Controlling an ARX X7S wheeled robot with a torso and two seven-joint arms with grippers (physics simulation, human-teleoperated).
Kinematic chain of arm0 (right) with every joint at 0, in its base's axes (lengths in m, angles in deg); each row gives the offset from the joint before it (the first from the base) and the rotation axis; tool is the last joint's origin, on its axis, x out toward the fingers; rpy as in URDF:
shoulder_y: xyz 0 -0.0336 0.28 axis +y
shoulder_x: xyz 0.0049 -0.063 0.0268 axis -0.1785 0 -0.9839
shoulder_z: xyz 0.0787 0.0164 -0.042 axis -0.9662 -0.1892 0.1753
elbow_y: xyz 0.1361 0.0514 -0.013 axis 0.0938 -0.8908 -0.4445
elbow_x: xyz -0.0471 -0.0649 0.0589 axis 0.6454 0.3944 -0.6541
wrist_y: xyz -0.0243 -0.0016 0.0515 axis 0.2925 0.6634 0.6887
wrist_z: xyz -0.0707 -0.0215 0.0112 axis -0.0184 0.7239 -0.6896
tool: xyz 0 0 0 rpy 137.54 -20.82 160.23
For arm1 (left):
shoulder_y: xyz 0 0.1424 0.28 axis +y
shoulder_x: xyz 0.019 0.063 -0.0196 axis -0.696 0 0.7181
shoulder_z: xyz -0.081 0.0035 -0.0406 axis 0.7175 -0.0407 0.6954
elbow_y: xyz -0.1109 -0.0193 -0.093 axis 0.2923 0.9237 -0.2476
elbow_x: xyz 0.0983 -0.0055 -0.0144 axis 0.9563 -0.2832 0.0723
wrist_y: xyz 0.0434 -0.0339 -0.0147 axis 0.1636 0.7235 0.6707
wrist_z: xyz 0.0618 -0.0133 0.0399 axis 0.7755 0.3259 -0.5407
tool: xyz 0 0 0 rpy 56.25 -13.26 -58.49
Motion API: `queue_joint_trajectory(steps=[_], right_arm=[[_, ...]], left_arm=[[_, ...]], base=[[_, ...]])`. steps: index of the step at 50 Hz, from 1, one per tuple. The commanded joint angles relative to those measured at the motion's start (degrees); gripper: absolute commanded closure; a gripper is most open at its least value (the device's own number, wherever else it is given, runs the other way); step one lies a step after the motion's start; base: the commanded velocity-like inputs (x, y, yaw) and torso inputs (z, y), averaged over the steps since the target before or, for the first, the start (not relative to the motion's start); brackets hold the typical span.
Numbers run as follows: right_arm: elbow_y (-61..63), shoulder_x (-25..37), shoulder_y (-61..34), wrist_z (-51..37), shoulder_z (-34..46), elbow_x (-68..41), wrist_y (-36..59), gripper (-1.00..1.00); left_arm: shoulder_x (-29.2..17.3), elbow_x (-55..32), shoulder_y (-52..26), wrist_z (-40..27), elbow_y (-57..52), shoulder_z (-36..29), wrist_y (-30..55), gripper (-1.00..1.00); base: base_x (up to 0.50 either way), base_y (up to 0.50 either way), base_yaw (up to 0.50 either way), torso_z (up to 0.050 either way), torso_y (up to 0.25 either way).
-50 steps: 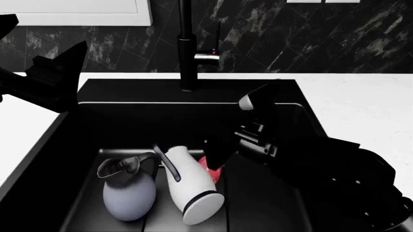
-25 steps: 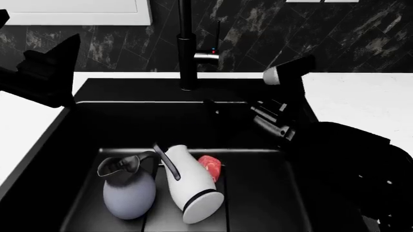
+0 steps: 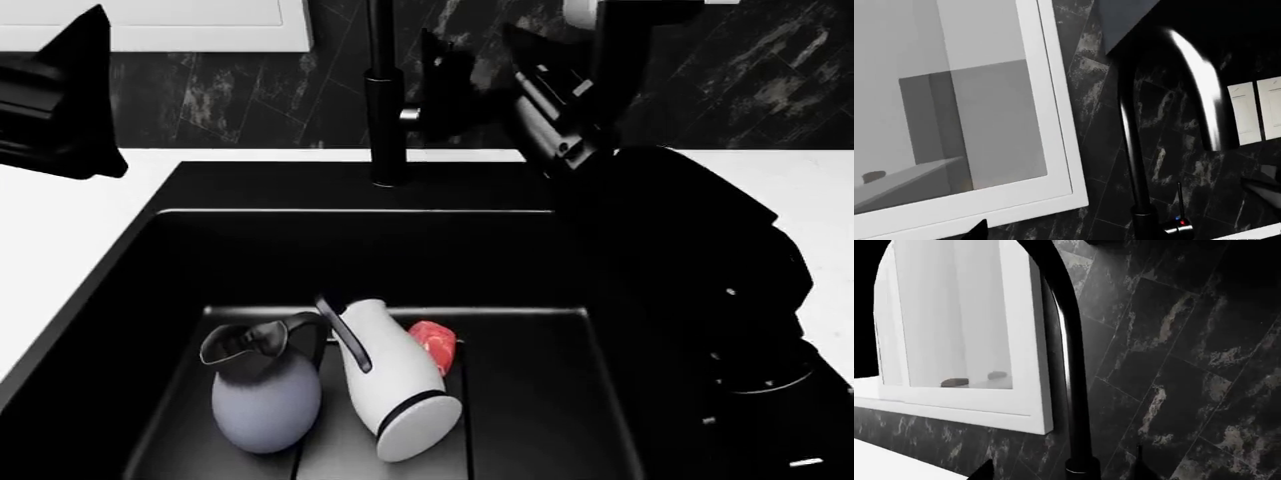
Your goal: Pick the pitcher and pitcher and place them in the sink. Then turn on the water.
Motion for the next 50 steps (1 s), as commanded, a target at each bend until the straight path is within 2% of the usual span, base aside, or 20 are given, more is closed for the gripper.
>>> queue_joint_trajectory(steps=[1, 23, 38, 50], right_arm=[[-10.79, -5.73, -5.57, 1.16, 0.23, 5.6, -2.65, -1.0], [-35.49, -12.84, -13.06, 5.14, 2.52, 11.92, -9.31, -1.0], [-57.37, -18.11, -19.99, 6.67, 4.03, 16.84, -19.31, -1.0], [-58.66, -17.81, -18.98, 5.93, 5.52, 16.46, -20.42, -1.0]], left_arm=[[0.75, 0.74, -0.5, -1.76, -1.02, 0.58, -1.19, -1.0], [1.11, 2.08, -2.18, -1.77, -0.93, -0.22, -1.14, -1.0], [0.71, 2.31, -1.09, -1.32, -1.79, 0.67, -1.74, -1.0], [0.88, 4.04, 1.17, -0.26, -2.1, 1.53, -2.62, -1.0]], base=[[0.0, 0.0, 0.0, 0.0, 0.0], [0.0, 0.0, 0.0, 0.0, 0.0], [0.0, 0.0, 0.0, 0.0, 0.0], [0.0, 0.0, 0.0, 0.0, 0.0]])
